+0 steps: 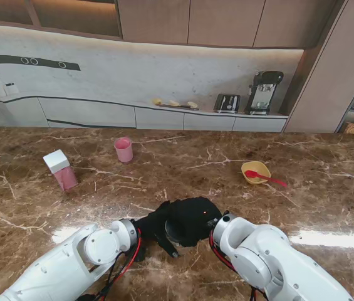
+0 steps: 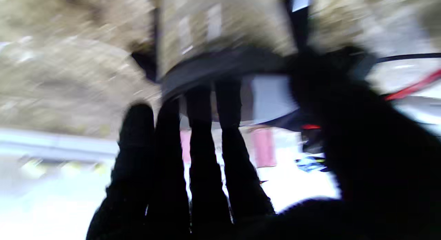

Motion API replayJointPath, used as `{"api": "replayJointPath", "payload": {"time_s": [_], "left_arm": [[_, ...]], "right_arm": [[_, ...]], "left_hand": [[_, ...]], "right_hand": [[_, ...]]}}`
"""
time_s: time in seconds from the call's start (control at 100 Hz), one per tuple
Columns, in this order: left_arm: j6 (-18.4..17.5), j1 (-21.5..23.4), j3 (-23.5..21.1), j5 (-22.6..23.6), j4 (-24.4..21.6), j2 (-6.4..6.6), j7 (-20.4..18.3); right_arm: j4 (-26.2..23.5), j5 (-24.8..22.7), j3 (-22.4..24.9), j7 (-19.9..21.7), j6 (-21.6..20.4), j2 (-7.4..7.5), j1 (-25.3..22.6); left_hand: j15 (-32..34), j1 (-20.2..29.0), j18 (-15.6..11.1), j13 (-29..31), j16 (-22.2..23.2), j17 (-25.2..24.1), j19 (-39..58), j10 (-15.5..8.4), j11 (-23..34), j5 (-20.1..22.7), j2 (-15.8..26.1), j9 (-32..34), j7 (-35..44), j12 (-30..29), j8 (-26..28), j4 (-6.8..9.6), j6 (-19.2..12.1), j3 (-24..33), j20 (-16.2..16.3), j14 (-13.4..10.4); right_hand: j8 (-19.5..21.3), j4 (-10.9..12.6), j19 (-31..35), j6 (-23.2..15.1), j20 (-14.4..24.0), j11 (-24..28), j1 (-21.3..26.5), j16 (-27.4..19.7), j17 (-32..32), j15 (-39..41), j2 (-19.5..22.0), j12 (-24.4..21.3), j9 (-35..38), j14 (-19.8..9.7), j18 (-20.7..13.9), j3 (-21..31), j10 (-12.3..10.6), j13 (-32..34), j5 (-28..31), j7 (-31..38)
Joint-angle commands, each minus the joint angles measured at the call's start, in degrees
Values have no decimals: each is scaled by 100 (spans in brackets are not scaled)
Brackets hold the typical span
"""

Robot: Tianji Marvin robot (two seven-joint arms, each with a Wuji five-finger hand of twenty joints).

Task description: Measure grain into the airtight container

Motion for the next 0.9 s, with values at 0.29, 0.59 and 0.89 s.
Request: {"api": "replayJointPath", "payload": {"time_s": [0.29, 0.59, 0.89], "left_arm": [[129, 192, 90, 45, 267, 48, -105], [135, 211, 76, 46, 262, 47, -96], [110, 219, 74, 40, 281, 41, -71]], "right_arm": [[-61, 629, 1, 1140, -424, 169, 157], [-89, -665, -117, 421, 225, 48, -14], [186, -741, -352, 1, 182, 34, 135]], "left_hand": [[884, 452, 2492, 369, 311, 817, 1702, -38, 84, 1444, 2069, 127, 2689, 10, 498, 131, -762, 982, 233, 1248], [890, 458, 2490, 369, 321, 818, 1707, -54, 99, 1457, 2058, 134, 2683, 16, 495, 132, -759, 997, 238, 1244], [898, 458, 2492, 367, 341, 814, 1712, -41, 118, 1461, 2051, 139, 2681, 19, 503, 127, -751, 1018, 248, 1254]], "right_hand": [[-4058, 203, -2183, -109, -1054, -2191, -502, -1815, -1866, -2215, 260, -2292, -1473, -257, -346, -359, 172, -1887, -1016, -1584], [291, 473, 131, 165, 369, -134, -2260, 217, 393, 270, 924, -134, -499, -391, 105, -1967, -180, 822, -732, 92], [379, 615, 1058, -186, 57, 436, -521, 693, 1307, 1155, 734, 133, 573, -670, -17, -2366, -376, 1752, 300, 536]]}}
